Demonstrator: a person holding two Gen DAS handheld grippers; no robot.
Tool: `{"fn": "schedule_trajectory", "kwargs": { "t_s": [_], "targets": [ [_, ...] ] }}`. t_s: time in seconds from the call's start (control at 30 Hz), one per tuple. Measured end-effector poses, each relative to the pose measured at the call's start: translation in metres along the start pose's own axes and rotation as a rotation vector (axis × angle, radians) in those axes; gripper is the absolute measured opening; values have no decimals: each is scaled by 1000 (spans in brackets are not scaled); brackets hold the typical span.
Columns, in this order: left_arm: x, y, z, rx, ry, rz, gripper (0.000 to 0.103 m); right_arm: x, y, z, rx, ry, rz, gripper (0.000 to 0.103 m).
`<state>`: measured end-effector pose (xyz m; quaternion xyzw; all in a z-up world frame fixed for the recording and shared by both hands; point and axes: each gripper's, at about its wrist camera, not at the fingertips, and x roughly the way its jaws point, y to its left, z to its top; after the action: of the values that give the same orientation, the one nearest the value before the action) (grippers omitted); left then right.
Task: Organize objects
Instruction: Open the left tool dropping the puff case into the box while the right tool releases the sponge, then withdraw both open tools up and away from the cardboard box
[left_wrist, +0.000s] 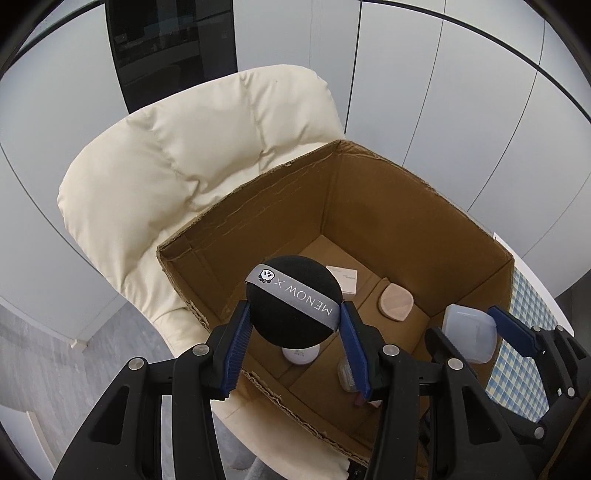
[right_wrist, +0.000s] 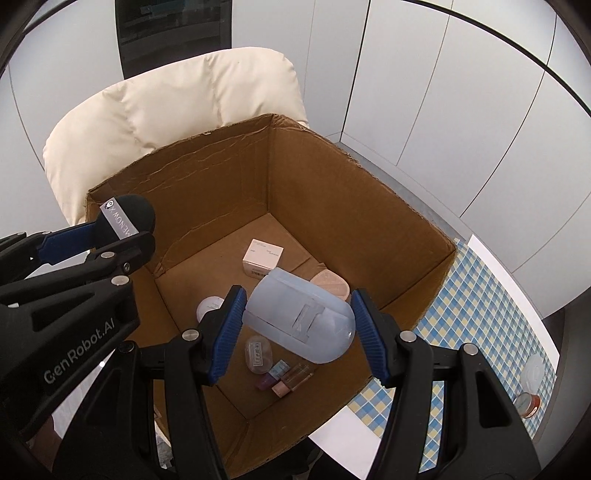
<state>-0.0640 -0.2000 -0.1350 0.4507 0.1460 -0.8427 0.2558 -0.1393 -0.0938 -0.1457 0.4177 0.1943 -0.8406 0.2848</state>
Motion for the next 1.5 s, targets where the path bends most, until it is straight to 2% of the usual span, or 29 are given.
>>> {"fn": "schedule_trajectory", "kwargs": {
  "t_s": [0.03,0.07,0.1,0.13,0.2,0.33,0.6,1.0,1.5],
  "targets": [
    [-1,1,1,-2,-6,-5,57,-2,2,0,-10,-8,-3,63],
    [-4,2,2,-3,-19,-8,74,-4,3,0,-18,-16,-18,79],
    [-6,4,4,-8,-25,-9,96,-7,4,1,-24,-33,-49,100],
    [-8,6,5,-15,-36,-12,103,-10,5,1,-28,-50,-70,103],
    [-17,11,6,-30,-66,-16,102,-17,5,1,-42,-82,-110,103],
    [-23,17,9,-46,-74,-21,102,-20,6,2,-54,-78,-124,103],
    [-22,23,9,-56,-63,-20,102,-18,2,0,-31,-57,-108,103],
    [-18,16,3,-30,-44,-24,102,-15,-15,-5,75,-10,-74,103],
    [-36,15,-6,-19,-72,-7,102,-31,-26,-10,117,-10,-57,103]
  ]
}}
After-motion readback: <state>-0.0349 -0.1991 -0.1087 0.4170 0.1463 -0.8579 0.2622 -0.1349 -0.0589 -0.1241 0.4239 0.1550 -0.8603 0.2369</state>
